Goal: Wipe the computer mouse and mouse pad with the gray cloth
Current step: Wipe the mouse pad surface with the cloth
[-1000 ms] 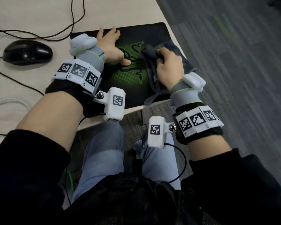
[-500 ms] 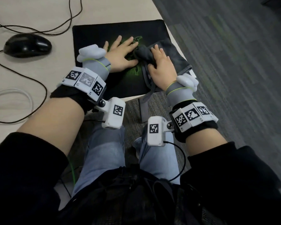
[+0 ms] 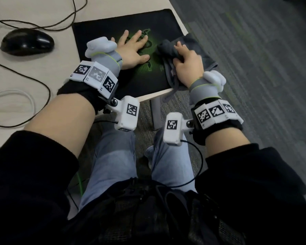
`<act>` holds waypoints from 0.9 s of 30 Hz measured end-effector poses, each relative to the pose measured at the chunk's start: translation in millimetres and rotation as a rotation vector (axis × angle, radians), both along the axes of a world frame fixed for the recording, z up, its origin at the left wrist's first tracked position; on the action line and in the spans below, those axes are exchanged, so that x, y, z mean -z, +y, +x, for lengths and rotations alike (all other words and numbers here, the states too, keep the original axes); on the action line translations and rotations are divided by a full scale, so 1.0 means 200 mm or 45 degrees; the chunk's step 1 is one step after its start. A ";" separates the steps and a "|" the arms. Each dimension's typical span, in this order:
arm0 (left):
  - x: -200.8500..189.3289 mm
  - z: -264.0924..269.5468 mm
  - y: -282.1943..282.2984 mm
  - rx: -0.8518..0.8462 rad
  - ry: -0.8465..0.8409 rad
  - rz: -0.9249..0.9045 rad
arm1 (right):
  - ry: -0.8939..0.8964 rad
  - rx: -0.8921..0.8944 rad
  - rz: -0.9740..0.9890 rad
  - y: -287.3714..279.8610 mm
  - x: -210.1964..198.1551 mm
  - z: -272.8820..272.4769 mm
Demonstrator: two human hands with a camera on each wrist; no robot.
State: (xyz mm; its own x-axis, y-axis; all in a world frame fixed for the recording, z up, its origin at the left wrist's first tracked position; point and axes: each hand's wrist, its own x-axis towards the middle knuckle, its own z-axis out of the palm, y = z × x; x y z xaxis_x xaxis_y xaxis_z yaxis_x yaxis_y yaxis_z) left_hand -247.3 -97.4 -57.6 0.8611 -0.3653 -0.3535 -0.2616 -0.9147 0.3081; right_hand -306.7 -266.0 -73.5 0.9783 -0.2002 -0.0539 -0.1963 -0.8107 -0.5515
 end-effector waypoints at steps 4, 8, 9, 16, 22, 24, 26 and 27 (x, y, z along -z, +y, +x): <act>0.00 0.00 -0.01 0.000 -0.008 0.014 | 0.061 -0.031 -0.113 0.05 -0.02 0.00; -0.01 0.00 -0.01 -0.015 0.008 0.001 | -0.001 -0.248 -0.111 0.21 0.01 -0.08; -0.01 0.00 -0.01 -0.013 0.008 0.001 | -0.017 -0.269 -0.099 0.20 0.02 -0.09; -0.01 0.00 -0.01 0.005 0.000 0.026 | 0.061 0.010 -0.198 -0.02 -0.03 -0.05; -0.02 -0.01 -0.01 -0.019 0.005 0.017 | 0.006 -0.294 -0.269 0.21 0.02 -0.10; -0.01 -0.01 -0.01 -0.001 -0.008 0.011 | 0.026 -0.264 -0.242 0.14 0.02 -0.08; -0.01 -0.01 0.00 0.007 -0.005 0.008 | 0.048 -0.141 -0.217 0.03 0.00 -0.06; -0.01 -0.01 0.00 0.005 -0.006 0.015 | 0.054 -0.088 -0.216 0.01 0.00 -0.05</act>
